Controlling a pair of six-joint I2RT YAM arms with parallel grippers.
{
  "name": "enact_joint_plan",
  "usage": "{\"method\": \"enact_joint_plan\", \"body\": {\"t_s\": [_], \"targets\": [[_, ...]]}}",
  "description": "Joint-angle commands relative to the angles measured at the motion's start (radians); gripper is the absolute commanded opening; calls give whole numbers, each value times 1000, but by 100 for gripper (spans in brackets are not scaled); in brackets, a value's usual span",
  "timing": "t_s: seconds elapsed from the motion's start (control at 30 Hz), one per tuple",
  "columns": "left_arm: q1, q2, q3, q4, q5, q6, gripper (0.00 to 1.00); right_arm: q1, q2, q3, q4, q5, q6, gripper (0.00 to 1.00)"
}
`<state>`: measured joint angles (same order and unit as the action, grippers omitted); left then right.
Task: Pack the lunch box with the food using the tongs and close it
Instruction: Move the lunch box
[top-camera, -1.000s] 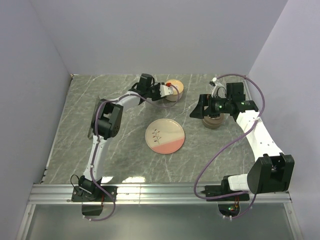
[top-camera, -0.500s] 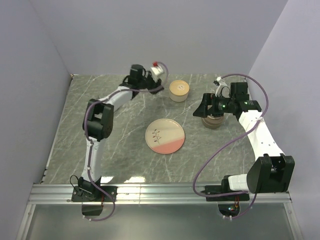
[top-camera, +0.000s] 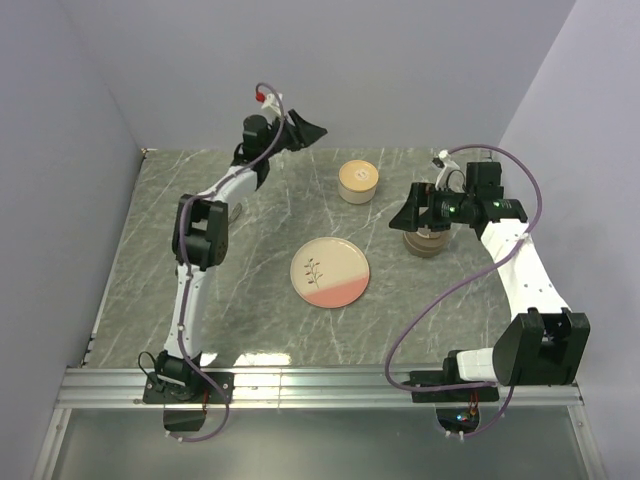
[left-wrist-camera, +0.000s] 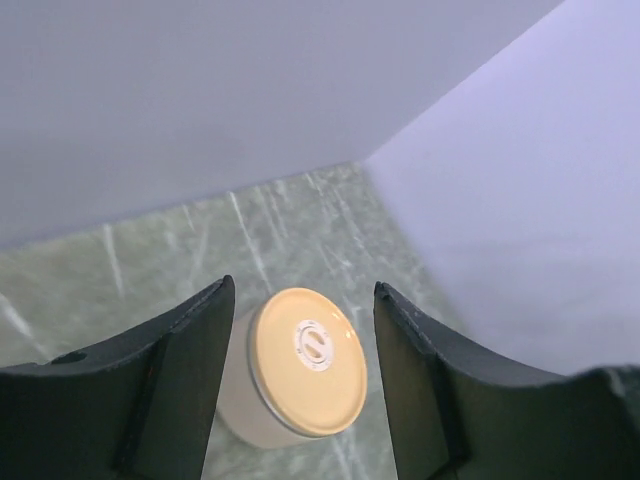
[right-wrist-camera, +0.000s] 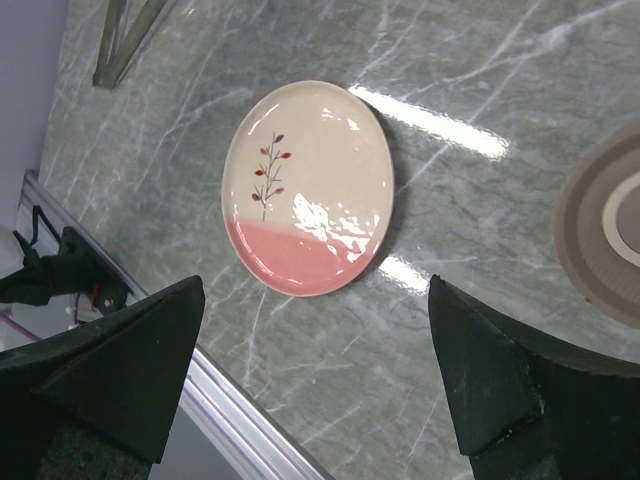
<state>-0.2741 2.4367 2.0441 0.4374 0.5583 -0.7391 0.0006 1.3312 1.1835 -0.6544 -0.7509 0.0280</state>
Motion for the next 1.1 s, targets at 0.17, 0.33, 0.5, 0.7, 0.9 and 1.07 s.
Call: {"method": "enact_joint_plan", "body": {"t_s": [0.17,0.33,0.5,0.7,0.9,1.07], "targets": [[-51,177,63,212,-69,-361,63,-53,-47,12,-47,19,-46,100],[-57,263,103,225,-84,-388,63,-62,-67,-19,-50,31,-53,99],[-77,321,154,244,-46,-416,63,-65,-72,-42,-51,41,-56,99],[-117,400,238,213,-14,-394,69,-70,-63,-36,-71,62,-82,99],[-163,430,217,268,-9,-493,67,-79,-82,-28,-91,79,-106,99],[-209,415,200,319,-20,-562,65,-79,-81,-48,-60,65,-83,99]]}}
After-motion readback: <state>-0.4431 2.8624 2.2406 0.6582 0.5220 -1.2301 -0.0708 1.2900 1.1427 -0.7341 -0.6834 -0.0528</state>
